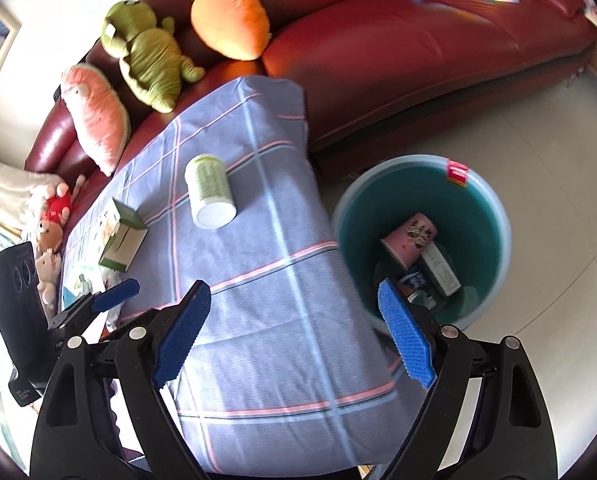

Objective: Collect trash
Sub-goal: 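Move both open tools back over the table toward the jar and bread box, then grasp the bread box with the left tool while the right tool grasps the supplement jar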

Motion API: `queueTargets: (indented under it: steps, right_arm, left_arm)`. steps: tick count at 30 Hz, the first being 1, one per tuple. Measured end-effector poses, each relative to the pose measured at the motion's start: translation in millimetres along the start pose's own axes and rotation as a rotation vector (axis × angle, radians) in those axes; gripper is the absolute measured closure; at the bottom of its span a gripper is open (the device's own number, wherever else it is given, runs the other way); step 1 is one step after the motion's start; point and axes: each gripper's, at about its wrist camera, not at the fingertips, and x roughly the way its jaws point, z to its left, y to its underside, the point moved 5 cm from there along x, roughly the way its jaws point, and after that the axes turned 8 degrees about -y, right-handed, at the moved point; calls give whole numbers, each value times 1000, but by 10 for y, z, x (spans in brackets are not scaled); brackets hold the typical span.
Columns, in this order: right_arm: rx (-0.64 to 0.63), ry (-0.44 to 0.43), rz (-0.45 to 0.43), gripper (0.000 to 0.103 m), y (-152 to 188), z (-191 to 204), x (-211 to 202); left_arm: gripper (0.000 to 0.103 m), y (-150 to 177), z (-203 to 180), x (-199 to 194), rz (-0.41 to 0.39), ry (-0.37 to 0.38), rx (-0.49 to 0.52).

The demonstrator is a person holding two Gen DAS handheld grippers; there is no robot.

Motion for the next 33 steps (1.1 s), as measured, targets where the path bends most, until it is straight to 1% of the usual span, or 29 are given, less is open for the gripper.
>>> queueTargets:
  steps: [5,11,15,21,26,33]
  right_arm:
    - [-42,-2,33,21,-11,292,152]
    - [-116,17,83,21,-73,619,400]
    - [-171,30,117,21,-195,840,601]
    - [-241,54,173,21,-478,1075,947]
    - [-269,64,239,21,-707,1160,1406]
    - [-292,92,281,21,-890,1131,1892]
  left_arm:
    - [6,28,449,-115,-23,-47,-49]
    - [6,65,1060,-236,-49,-119,-147]
    - [6,86,1446,-307,-62,-158,-217]
    - [6,21,1917,-393,-88,-210,-278]
    - [6,1,2180,-395,-90,-245,-298]
    - [6,7,2288,-256,-49,-278,-285]
